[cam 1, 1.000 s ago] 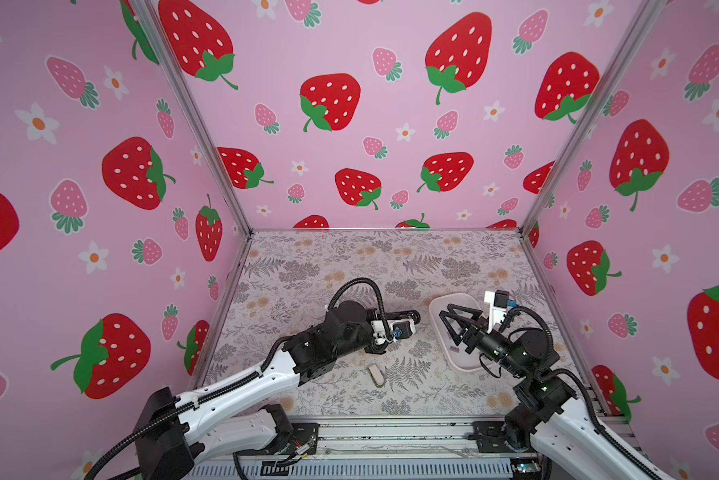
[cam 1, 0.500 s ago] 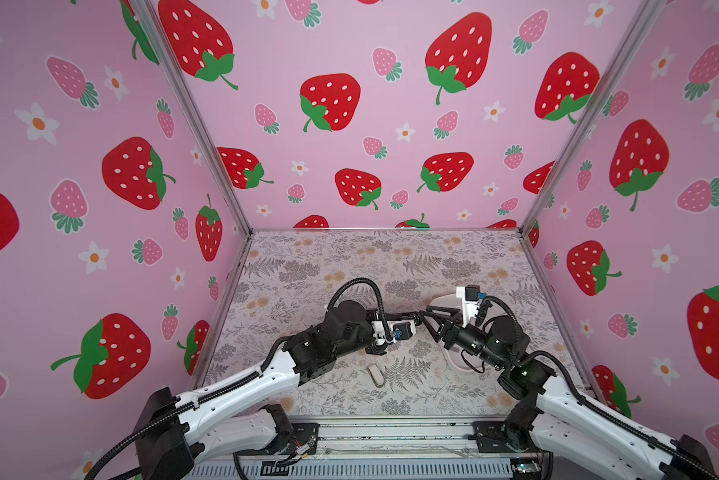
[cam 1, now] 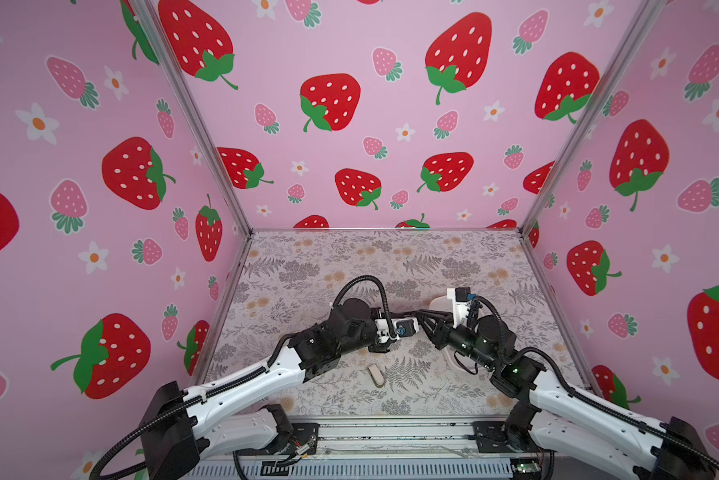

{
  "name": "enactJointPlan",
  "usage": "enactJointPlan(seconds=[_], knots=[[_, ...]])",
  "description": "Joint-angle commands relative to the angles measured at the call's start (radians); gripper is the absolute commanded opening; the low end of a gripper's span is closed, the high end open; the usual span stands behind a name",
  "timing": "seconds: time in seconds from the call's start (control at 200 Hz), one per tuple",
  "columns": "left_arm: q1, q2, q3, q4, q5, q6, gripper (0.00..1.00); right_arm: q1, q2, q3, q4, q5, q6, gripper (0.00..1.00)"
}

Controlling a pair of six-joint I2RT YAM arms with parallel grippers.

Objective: Load the staples into the stapler

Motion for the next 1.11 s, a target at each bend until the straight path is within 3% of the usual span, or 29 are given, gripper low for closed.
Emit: enactJointPlan(seconds=[0.0,0.28,0.5,0.77,1.1], knots=[[0.001,-0.016,0.076,0.106,0.023,0.003,0.0,0.003,0.012,0.016,-0.005,0.04,0.013,0.24],[0.012,-0.03,0.075,0.113,0.037,-0.016,0.0,0.002,0.026,-0.013,0.044,0.016,0.023,0.3],[0.016,-0.039,0.059,0.146,0.078,-0.015,0.0,0.003,0.024,-0.023,0.057,0.023,0.03,0.14],[0.069,-0.077,0.044,0.152,0.115,-0.052,0.0,-0.026,-0.004,-0.085,0.053,0.116,0.048,0.0],[0.147,-0.174,-0.022,0.186,0.2,-0.088,0.0,-0.135,-0.002,-0.164,0.084,0.081,0.096,0.0]])
